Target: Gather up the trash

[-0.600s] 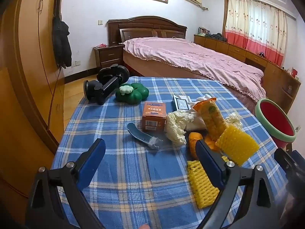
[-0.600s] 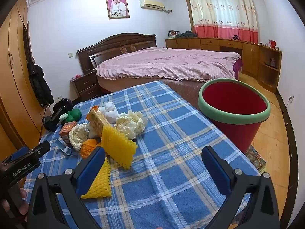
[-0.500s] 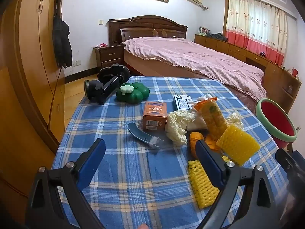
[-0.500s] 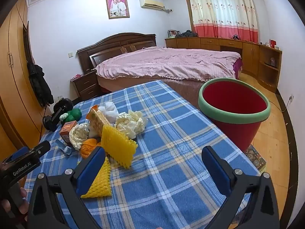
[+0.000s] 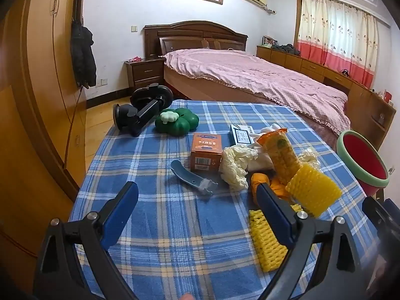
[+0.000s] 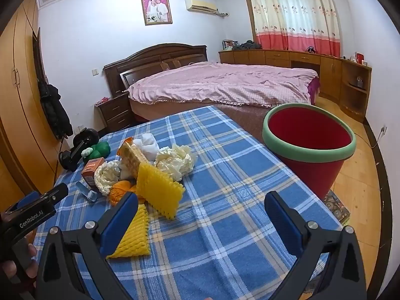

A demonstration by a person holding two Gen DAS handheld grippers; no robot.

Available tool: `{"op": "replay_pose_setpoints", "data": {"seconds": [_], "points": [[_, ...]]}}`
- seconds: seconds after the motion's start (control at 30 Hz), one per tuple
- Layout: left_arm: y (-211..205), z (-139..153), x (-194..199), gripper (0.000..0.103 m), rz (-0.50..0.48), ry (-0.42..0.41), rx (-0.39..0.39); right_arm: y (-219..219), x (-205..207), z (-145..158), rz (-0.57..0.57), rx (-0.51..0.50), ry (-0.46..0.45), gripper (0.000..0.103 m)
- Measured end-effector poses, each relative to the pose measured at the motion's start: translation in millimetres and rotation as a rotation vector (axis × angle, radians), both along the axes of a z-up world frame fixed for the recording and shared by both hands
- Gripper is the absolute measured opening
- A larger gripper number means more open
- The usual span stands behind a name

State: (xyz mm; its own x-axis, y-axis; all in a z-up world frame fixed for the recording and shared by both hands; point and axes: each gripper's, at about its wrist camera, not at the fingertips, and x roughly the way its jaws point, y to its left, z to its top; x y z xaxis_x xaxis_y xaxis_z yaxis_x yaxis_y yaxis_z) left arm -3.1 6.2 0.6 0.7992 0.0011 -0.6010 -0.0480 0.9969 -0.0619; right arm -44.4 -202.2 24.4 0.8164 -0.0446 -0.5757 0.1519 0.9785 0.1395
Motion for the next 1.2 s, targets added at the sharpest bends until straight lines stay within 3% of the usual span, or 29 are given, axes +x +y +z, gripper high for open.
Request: {"op": "replay_pose_setpoints", "data": {"seconds": [1.2], "points": [[5.5,0.7,4.2,0.095,0.024,0.005,0.016,4.4,0.6,5.7,0.021,0.002,-0.001,0.103]]}}
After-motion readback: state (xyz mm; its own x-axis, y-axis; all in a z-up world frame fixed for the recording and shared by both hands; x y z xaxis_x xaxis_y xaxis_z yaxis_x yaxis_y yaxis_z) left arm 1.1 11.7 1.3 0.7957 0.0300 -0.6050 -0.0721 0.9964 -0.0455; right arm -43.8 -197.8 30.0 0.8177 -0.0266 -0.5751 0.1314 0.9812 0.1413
